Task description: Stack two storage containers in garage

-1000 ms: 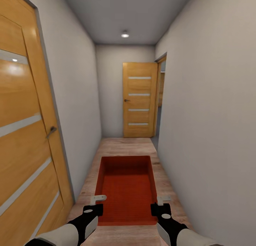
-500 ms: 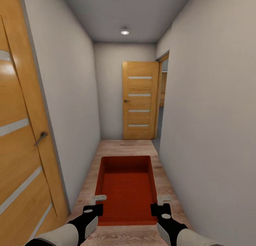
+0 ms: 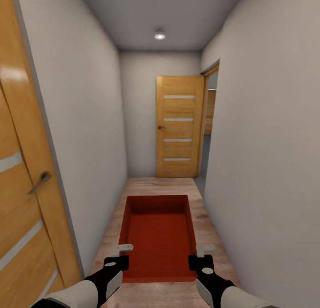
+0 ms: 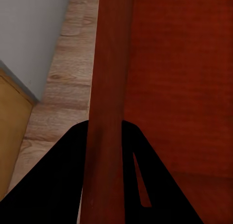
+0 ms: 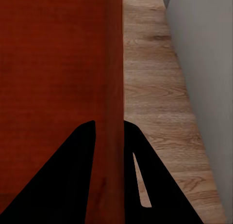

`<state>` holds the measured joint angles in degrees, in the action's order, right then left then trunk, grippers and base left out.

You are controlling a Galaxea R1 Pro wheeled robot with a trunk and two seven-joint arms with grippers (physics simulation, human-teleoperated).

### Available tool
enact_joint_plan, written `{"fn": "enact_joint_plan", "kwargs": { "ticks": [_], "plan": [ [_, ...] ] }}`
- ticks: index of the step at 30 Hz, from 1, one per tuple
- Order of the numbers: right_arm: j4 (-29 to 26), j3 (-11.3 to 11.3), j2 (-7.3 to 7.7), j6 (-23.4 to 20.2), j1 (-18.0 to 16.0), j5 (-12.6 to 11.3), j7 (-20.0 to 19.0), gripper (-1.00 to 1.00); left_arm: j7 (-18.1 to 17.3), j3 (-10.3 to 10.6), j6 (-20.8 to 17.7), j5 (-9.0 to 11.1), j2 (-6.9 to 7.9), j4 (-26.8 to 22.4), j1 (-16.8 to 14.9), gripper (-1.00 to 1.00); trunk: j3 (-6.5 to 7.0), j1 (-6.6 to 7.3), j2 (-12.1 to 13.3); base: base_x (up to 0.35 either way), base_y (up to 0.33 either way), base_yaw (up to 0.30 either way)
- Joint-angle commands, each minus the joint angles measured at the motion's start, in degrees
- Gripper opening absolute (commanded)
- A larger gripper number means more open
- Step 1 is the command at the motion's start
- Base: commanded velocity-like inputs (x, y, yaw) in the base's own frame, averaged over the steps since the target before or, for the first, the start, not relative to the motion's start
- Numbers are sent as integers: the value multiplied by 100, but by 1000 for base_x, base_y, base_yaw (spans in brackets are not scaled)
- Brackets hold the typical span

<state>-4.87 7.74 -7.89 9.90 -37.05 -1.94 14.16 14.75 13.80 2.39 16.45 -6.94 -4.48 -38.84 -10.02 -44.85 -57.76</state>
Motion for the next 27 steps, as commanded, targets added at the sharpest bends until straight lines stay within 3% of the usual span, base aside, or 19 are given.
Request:
{"fn": "enact_joint_plan", "kwargs": {
  "ticks": [1, 27],
  "plan": [
    [12, -238, -2, -6, -4, -43, -43, -100, 46, -320, 192, -37, 148, -9, -9, -100, -8, -4, -6, 322, 0, 59],
    [12, -238, -2, -6, -3, -43, -45, -100, 46, -321, 192, -37, 148, -9, -9, -100, -8, -4, -6, 322, 0, 4]
  ]
}}
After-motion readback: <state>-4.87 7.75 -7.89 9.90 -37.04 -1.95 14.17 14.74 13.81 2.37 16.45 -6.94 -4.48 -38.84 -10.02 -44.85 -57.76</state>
